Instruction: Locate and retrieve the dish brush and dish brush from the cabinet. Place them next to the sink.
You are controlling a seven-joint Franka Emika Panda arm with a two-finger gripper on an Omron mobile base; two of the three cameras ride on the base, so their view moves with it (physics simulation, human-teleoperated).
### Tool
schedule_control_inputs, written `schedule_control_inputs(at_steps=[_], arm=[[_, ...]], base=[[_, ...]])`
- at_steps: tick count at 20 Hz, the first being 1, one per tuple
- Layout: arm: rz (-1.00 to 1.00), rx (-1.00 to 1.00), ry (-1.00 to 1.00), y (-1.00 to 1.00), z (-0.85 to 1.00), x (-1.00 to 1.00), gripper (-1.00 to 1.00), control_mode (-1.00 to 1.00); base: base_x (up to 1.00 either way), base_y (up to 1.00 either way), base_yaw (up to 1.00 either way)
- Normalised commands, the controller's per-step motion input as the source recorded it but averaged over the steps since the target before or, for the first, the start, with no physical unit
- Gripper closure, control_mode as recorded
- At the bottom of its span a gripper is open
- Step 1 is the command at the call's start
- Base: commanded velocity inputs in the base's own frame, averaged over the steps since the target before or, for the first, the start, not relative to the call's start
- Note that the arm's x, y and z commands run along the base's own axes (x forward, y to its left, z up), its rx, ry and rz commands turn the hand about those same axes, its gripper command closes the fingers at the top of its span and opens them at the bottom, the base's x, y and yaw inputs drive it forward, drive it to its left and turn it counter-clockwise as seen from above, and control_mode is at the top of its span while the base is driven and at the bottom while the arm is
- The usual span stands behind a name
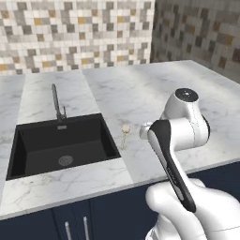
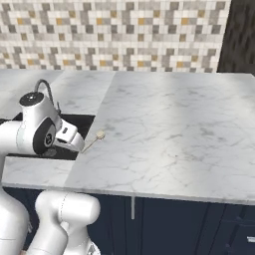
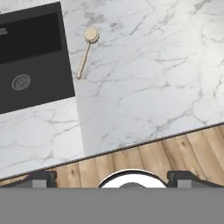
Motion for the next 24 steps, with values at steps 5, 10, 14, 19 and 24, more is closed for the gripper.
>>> schedule_control_inputs(at_steps=[5, 10, 14, 19, 24], arm=[[0.00, 0.00, 0.00, 0.00, 0.00, 0.00, -1.00, 1.00], [0.00, 0.00, 0.00, 0.00, 0.00, 0.00, -1.00, 1.00], [0.00, 0.00, 0.00, 0.00, 0.00, 0.00, -1.00, 1.00], [0.00, 0.00, 0.00, 0.00, 0.00, 0.00, -1.00, 1.00], [0.00, 0.00, 0.00, 0.00, 0.00, 0.00, -1.00, 1.00]], base=[[0.00, -0.02, -0.47], [0.00, 0.00, -0.49], [0.00, 0.00, -0.49], [0.00, 0.00, -0.49], [0.00, 0.00, -0.49]])
